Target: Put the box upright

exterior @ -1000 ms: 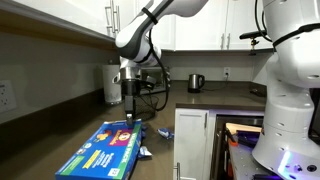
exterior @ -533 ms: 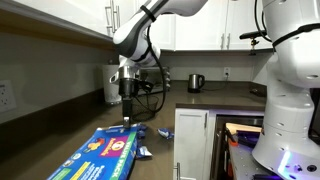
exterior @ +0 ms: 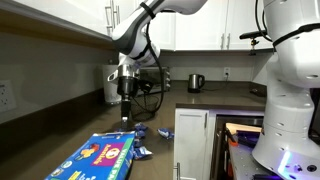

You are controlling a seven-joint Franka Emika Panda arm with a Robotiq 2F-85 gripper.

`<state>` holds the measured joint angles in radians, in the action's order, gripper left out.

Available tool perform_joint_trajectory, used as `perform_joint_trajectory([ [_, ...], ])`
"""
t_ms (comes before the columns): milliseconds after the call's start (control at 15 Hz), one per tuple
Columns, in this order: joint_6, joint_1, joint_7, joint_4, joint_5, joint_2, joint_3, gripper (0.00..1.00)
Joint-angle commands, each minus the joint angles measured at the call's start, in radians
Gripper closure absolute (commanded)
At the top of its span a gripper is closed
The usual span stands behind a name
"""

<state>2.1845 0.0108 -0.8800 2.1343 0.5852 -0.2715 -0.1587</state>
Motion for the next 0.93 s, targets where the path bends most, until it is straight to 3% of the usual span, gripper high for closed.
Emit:
perform_joint_trajectory([
  [0, -0.015, 0.010, -0.030, 0.011, 0.020, 0.016, -0.001, 0.74],
  [733, 0.033, 0.004, -0.021, -0.019, 0.007, -0.071, -0.001, 0.07],
  [867, 0.033, 0.006, -0.027, -0.021, 0.017, -0.087, -0.010, 0.01],
])
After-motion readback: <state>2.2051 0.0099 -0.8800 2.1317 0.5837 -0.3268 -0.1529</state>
